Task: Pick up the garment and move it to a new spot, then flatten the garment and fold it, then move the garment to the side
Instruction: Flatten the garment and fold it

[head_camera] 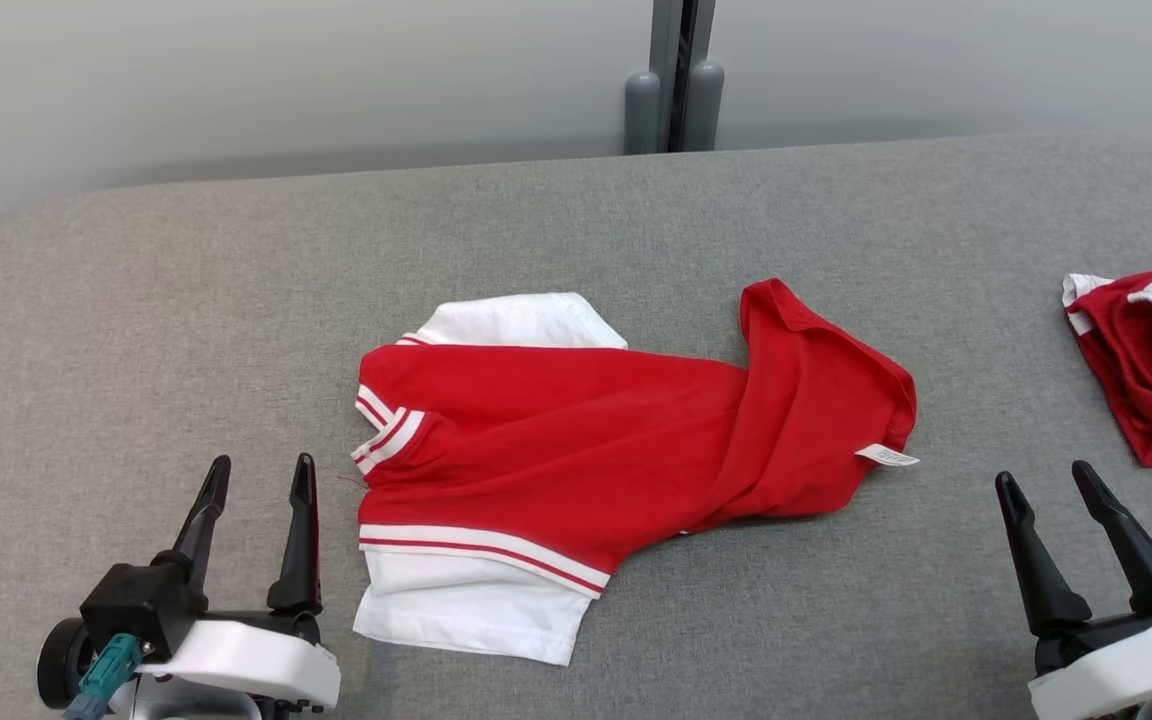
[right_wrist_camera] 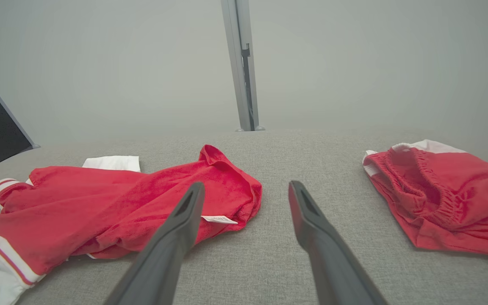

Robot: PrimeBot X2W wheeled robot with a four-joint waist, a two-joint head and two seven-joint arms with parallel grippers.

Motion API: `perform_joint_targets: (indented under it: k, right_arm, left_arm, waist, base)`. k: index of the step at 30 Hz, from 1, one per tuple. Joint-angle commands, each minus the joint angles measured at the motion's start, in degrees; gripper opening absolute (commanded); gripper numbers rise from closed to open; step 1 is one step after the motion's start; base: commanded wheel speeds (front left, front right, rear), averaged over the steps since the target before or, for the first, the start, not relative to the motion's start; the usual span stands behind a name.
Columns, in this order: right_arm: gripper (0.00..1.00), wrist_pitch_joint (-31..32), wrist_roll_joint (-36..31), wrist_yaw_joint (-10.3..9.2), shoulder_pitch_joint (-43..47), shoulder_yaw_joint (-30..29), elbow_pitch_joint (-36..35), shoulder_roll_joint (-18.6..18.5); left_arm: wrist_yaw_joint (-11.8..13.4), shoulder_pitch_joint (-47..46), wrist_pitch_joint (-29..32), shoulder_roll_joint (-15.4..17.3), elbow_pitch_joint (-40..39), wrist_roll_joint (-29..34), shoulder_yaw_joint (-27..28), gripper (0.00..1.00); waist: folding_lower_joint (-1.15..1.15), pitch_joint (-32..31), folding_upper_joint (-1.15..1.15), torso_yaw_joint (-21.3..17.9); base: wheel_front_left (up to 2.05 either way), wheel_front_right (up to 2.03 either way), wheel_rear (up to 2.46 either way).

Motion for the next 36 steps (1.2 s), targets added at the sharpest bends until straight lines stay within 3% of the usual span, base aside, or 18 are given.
perform_joint_targets:
  k: [1, 20, 36]
  right_arm:
    - [1.00, 0.5, -0.6, 0.01, 0.7, -0.5, -0.7, 0.1]
    - [1.00, 2.2, 0.4, 0.01, -0.7, -0.4, 0.1, 0.3]
    - [1.00, 0.2, 6.1, 0.01, -14.3, 5.7, 13.6, -3.7]
  left_arm:
    - [0.4, 0.5, 0.2, 0.4, -0.4, -0.3, 0.0, 1.00]
    - [0.5, -1.0, 1.2, 0.8, -2.6, 0.0, -1.6, 1.00]
    - [-1.3, -8.2, -0.4, -0.9, -0.8, 0.9, -4.3, 1.00]
  waist:
    - [0.00, -0.6, 0.00, 0.1]
    - [0.00, 1.7, 0.00, 1.3]
    - [0.00, 10.7, 0.00, 5.7]
  base:
    - [0.00, 0.00, 0.00]
    - [0.00, 0.00, 0.00]
    - [0.00, 0.00, 0.00]
